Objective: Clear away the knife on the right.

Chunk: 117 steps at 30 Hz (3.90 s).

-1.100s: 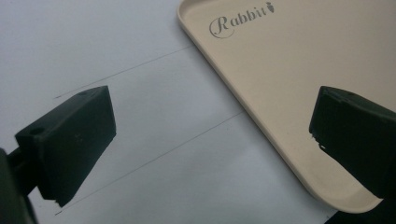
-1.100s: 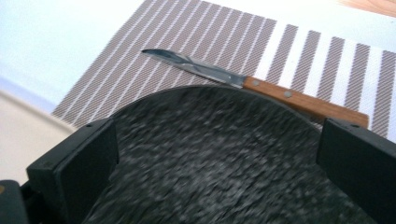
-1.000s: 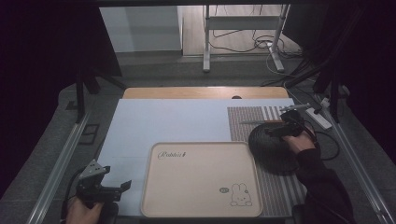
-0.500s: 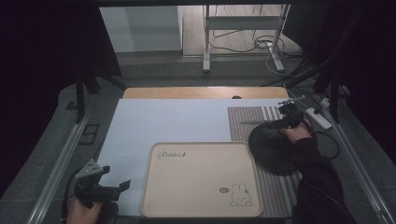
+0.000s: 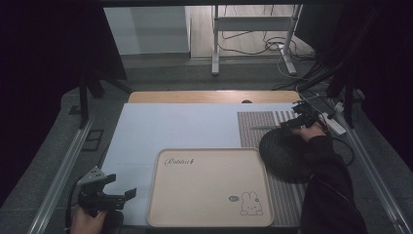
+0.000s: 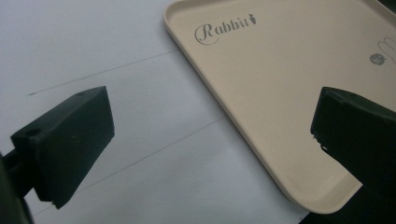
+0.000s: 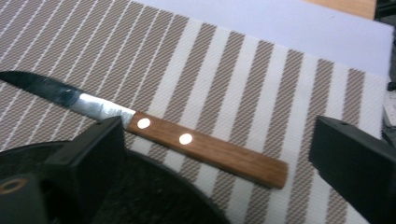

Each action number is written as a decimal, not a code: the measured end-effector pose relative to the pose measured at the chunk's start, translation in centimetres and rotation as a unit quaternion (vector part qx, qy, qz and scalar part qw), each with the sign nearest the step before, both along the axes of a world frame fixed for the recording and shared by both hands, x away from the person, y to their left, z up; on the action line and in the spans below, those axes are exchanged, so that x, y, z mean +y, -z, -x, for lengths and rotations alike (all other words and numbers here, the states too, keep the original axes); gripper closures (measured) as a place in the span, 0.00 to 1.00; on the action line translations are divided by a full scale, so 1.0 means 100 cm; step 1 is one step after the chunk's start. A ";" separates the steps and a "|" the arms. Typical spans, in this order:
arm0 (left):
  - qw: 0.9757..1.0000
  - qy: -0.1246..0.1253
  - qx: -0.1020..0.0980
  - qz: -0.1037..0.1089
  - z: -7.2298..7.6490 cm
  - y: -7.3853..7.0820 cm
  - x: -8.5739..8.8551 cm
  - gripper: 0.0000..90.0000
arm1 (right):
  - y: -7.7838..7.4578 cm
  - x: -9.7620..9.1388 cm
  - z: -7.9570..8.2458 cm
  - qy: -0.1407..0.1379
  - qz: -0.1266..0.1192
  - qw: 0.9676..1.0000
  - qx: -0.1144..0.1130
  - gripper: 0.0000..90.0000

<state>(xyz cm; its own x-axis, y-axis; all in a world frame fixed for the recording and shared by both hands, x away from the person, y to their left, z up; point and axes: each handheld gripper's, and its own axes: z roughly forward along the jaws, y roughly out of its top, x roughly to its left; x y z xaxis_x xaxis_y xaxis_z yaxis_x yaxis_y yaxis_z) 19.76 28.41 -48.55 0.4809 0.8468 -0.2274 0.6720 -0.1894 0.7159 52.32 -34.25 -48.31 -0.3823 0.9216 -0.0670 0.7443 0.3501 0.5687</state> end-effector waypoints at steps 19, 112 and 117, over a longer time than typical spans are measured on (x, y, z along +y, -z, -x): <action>1.000 -0.002 0.016 0.008 -0.003 0.002 0.002 0.00 | 0.008 -0.017 -0.023 -0.022 0.062 0.998 0.025 0.99; 1.000 0.002 0.021 0.006 -0.004 0.002 0.001 0.02 | 0.008 -0.001 -0.026 -0.092 0.025 0.991 0.096 0.86; 1.000 0.002 0.021 0.006 -0.004 0.002 0.001 0.02 | 0.006 -0.008 -0.026 -0.091 0.022 0.992 0.086 0.86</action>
<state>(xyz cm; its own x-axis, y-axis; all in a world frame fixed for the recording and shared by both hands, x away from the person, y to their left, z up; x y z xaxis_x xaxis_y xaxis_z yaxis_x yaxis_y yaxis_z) 20.17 28.55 -48.76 0.4740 0.8417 -0.2586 0.7013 -0.1832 0.6889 54.93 -35.06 -48.96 -0.5521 0.8334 -0.0253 0.7505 0.5099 0.4204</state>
